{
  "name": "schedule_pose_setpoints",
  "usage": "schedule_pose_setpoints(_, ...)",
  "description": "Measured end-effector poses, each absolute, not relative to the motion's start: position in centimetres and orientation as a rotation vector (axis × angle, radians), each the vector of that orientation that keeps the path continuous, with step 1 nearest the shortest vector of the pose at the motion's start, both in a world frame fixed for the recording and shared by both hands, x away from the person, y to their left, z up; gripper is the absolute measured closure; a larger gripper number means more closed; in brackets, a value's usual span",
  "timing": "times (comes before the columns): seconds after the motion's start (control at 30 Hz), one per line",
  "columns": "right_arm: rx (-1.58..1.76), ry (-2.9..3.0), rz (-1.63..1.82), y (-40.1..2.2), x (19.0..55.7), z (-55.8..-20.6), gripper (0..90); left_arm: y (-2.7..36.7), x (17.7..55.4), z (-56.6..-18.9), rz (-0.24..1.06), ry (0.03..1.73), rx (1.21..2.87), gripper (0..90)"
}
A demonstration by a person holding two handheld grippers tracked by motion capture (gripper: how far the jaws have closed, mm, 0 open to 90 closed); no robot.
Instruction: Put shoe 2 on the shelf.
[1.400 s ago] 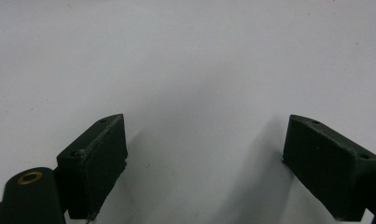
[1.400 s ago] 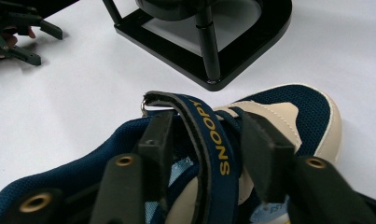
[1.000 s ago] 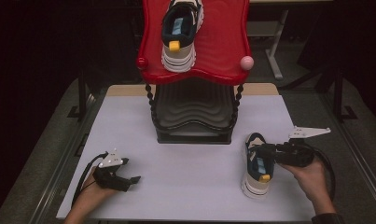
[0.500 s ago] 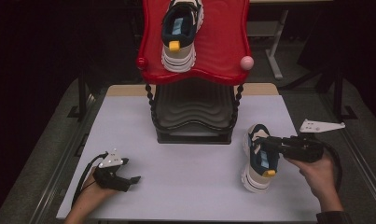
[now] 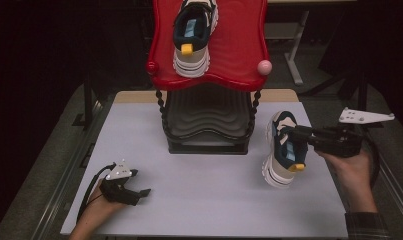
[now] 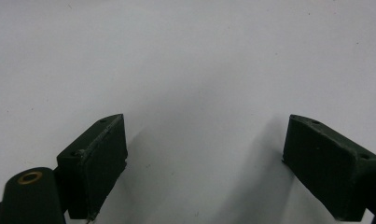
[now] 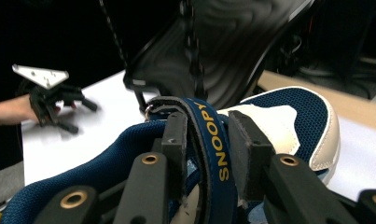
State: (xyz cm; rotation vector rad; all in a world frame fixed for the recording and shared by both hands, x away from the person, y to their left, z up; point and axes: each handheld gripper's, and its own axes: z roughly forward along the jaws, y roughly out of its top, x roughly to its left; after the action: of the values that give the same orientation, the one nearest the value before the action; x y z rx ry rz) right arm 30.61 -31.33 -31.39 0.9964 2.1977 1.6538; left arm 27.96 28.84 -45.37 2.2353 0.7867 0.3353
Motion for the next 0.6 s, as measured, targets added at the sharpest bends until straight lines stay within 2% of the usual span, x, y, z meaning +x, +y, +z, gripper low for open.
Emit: schedule_pose_setpoints(0.6,0.856,2.082,1.703,-31.5,31.6,-22.7,69.5,28.8,28.0,-45.4,0.337,0.785,2.236,12.8)
